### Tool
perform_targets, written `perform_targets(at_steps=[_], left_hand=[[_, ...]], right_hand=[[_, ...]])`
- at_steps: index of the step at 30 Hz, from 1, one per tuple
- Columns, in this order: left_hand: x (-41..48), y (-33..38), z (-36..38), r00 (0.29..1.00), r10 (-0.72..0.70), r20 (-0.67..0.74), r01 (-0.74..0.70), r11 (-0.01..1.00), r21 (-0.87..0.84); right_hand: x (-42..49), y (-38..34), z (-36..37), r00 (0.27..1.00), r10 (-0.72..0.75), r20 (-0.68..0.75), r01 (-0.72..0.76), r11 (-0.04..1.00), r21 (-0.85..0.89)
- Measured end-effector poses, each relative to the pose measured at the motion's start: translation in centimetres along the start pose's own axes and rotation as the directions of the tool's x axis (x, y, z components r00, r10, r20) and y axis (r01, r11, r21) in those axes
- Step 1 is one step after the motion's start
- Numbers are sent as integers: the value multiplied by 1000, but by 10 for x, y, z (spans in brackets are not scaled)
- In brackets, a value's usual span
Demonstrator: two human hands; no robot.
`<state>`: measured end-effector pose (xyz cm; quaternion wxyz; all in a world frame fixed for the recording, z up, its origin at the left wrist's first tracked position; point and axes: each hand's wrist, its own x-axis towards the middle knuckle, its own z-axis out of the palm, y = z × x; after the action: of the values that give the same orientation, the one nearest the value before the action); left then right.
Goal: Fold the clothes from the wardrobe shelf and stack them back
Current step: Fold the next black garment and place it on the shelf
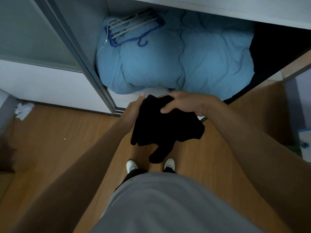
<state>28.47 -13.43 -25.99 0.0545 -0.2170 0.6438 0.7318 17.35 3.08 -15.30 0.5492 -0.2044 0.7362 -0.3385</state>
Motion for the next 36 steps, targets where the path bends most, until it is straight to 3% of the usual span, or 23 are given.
perform_targets(at_steps=[4,8,10,15,17,19,24,27,32,36], left_hand=[[-12,-18,-10,967,20,256,9,994,-113],[-15,-19,-9,970,-40,239,74,988,-134],[-16,-17,-12,978,5,211,0,1000,-20],[-16,5,-18,930,89,358,-170,964,202],[-11,18,-21,916,32,400,-176,929,327],[-5,22,-24,899,-54,435,-202,830,520],[3,1,-30,897,-233,376,-164,614,772],[0,-10,-32,905,-236,354,-132,636,760],[-5,-17,-37,921,-186,341,-63,795,604],[-6,-22,-45,905,-262,334,-66,691,720]], right_hand=[[5,3,-5,999,4,-39,2,988,153],[7,2,-4,1000,-20,-14,23,972,235],[8,1,-3,1000,-8,-24,13,975,223],[8,0,-1,999,53,-12,-52,998,27],[8,0,-1,998,67,-14,-67,998,4],[7,1,-2,996,81,-26,-81,997,-12],[2,8,-3,991,124,-54,-126,992,-28],[2,11,-6,987,137,-83,-141,989,-44],[1,12,-13,982,153,-111,-148,988,49],[3,16,-16,978,171,-122,-167,985,40]])
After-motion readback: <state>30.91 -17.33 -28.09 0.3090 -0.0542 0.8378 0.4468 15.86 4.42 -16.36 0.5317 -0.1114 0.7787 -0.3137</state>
